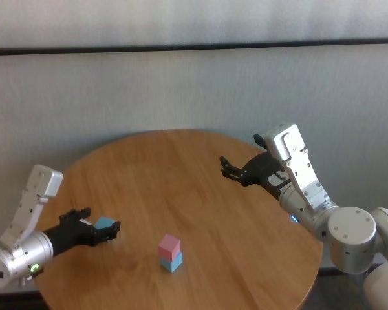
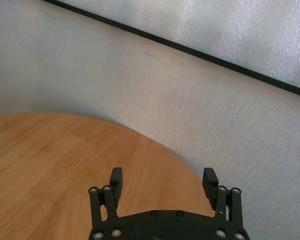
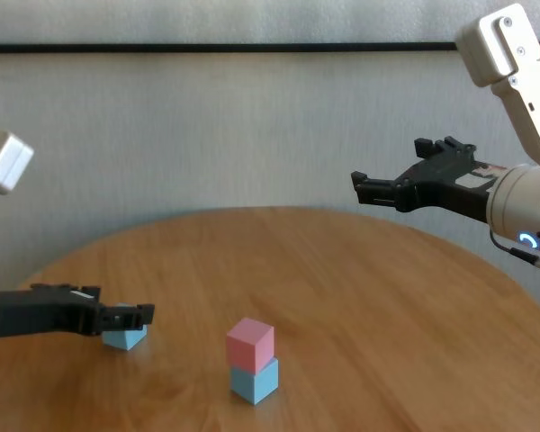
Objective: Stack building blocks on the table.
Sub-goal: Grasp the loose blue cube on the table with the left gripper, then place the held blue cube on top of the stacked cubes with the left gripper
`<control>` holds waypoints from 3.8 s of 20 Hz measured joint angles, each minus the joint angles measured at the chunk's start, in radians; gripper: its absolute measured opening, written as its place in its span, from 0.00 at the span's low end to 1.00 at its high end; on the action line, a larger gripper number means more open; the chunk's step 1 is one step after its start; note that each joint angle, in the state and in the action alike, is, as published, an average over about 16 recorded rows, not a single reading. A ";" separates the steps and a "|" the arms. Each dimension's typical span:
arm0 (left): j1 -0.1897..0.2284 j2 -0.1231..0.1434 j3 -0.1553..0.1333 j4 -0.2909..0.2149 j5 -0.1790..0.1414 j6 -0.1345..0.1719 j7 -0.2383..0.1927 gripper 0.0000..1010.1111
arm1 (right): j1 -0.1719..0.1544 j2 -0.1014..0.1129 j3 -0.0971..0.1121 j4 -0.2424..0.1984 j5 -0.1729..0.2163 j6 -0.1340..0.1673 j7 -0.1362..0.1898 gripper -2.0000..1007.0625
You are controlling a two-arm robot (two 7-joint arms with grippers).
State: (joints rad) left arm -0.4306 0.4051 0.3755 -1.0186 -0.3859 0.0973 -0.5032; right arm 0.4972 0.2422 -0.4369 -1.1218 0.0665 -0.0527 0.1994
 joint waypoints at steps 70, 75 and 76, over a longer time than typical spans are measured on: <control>-0.036 -0.019 -0.005 0.047 0.014 0.025 -0.034 0.41 | 0.000 0.000 0.000 0.000 0.000 0.000 0.000 1.00; -0.008 0.018 -0.004 -0.041 0.015 0.035 -0.042 0.40 | 0.000 0.000 0.000 0.000 0.000 0.000 0.000 1.00; 0.000 0.028 -0.003 -0.064 0.015 0.038 -0.046 0.40 | 0.000 0.000 0.000 0.000 0.000 0.000 0.000 1.00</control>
State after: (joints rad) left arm -0.4302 0.4331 0.3720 -1.0825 -0.3712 0.1357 -0.5490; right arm 0.4972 0.2422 -0.4368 -1.1218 0.0664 -0.0527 0.1994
